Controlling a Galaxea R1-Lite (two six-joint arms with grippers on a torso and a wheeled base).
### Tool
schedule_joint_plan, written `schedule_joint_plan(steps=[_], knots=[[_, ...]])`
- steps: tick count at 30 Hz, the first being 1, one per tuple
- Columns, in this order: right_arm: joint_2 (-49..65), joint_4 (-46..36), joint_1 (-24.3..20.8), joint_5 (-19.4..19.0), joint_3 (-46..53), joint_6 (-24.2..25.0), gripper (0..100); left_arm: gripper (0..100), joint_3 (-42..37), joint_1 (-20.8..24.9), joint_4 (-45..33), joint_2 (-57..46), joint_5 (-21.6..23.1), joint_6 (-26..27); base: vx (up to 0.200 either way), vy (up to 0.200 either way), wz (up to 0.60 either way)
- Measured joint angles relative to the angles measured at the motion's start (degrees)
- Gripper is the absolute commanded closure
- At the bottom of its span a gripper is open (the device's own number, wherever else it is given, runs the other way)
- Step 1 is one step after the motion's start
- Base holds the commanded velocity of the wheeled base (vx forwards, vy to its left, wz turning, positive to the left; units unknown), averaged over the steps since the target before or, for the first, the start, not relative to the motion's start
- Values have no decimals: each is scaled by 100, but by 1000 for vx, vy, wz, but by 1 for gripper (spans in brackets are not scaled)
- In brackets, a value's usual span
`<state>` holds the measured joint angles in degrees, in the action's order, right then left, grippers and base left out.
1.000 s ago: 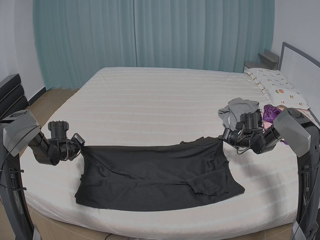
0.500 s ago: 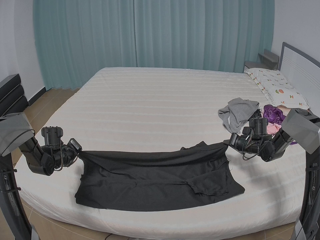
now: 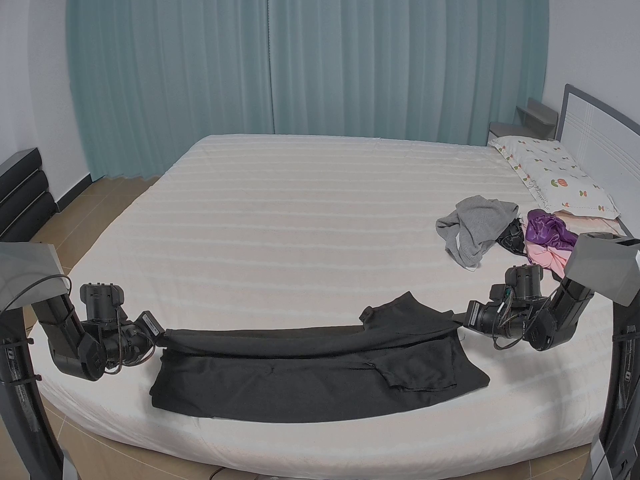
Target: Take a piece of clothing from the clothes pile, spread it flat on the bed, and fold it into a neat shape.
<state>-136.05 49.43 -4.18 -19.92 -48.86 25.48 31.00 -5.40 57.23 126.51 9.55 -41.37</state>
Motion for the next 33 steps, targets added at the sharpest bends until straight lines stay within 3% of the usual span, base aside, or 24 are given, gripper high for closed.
schedule_joint_plan(steps=[18, 19, 20, 33], knots=[[7, -37, 121, -211, 151, -44, 100, 100, -361, -121, -17, 30, 79, 355, 0, 0, 0], [-6, -59, 113, -213, 162, -50, 0, 100, -388, -116, -23, 35, 79, 380, 0, 0, 0], [-15, -69, 102, -213, 167, -57, 0, 0, -405, -110, -23, 39, 79, 401, 0, 0, 0], [-4, -367, 88, -184, -130, -17, 0, 0, -385, -83, -57, 30, 93, 402, 0, 0, 0]])
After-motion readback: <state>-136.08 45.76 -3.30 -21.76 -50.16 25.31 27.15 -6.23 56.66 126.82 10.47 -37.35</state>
